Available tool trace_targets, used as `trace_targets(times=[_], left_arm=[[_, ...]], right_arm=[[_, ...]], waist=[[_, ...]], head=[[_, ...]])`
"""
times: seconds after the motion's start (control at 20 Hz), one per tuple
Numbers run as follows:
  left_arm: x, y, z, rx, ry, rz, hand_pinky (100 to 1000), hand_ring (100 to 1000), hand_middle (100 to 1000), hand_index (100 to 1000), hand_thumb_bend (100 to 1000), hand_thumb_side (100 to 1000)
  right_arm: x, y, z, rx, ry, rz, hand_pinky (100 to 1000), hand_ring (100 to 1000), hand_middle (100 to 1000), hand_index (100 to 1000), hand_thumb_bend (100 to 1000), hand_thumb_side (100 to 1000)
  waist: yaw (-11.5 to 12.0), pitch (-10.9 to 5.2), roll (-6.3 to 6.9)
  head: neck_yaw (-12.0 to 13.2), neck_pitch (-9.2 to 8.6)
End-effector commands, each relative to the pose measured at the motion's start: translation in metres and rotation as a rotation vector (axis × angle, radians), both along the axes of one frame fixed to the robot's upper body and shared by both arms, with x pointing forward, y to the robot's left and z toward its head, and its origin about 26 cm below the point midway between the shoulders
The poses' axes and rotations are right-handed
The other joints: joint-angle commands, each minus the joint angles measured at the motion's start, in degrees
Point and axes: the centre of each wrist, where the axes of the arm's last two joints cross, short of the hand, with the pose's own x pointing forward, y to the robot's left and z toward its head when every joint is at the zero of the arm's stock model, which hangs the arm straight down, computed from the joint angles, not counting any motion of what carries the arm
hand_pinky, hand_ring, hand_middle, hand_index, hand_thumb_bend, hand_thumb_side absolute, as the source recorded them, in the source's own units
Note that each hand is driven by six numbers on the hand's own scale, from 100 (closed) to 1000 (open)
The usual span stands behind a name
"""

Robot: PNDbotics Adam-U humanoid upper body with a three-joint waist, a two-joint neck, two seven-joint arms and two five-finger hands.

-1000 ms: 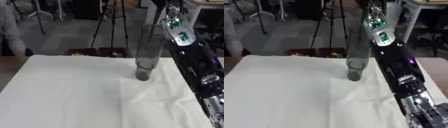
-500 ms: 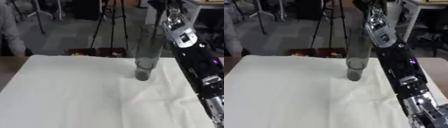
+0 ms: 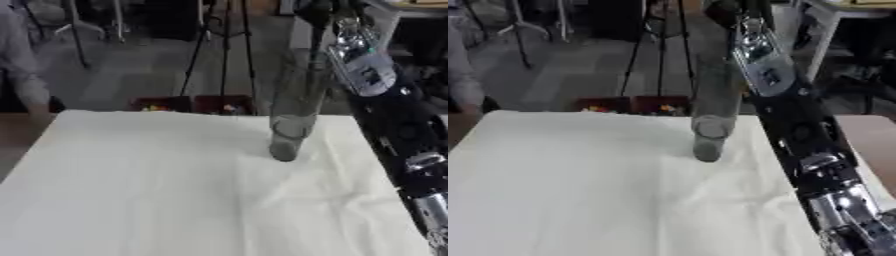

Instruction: Arrange flowers into the vase.

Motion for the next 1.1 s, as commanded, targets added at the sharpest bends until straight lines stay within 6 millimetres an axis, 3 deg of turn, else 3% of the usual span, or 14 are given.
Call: trace_targets(times=[0.05, 0.25, 0.3, 0.7, 0.8, 1.1], left_arm=[[-0.005, 0.003, 0.009, 0.021, -0.031, 0.014, 790, 933, 943, 970, 100, 1000], [-0.005, 0.003, 0.009, 0.021, -0.031, 0.014, 790, 933, 943, 970, 100, 1000], [-0.005, 0.003, 0.009, 0.021, -0.03, 0.015, 790, 932, 942, 970, 100, 1000], [-0.005, 0.004, 0.009, 0.02, -0.028, 0.019, 789, 932, 942, 970, 100, 1000], [-0.005, 0.004, 0.009, 0.02, -0.028, 0.019, 789, 932, 942, 970, 100, 1000], [-0.005, 0.005, 0.008, 0.019, -0.028, 0.02, 789, 932, 941, 970, 100, 1000]], right_arm=[[-0.01, -0.009, 0.019, -0.014, -0.041, -0.025, 801, 807, 731, 327, 188, 430], [-0.01, -0.009, 0.019, -0.015, -0.04, -0.025, 801, 807, 731, 327, 188, 430], [-0.009, -0.009, 0.018, -0.018, -0.035, -0.027, 879, 867, 811, 352, 226, 478], [-0.005, -0.015, 0.01, -0.144, 0.063, -0.035, 895, 892, 844, 442, 296, 568], [-0.005, -0.017, 0.01, -0.174, 0.08, -0.036, 899, 900, 855, 509, 332, 604], [-0.01, -0.023, 0.016, -0.23, 0.119, -0.029, 903, 908, 863, 552, 386, 647]], waist=[[0.0, -0.88, -0.52], [0.0, -0.88, -0.52], [-0.1, -0.89, -0.53], [-0.5, -1.0, -0.39], [-0.6, -1.02, -0.4], [-0.8, -1.12, -0.37]], head=[[0.0, -0.49], [0.0, -0.48], [0.1, -0.47], [0.3, -0.57], [0.4, -0.54], [0.5, -0.5]])
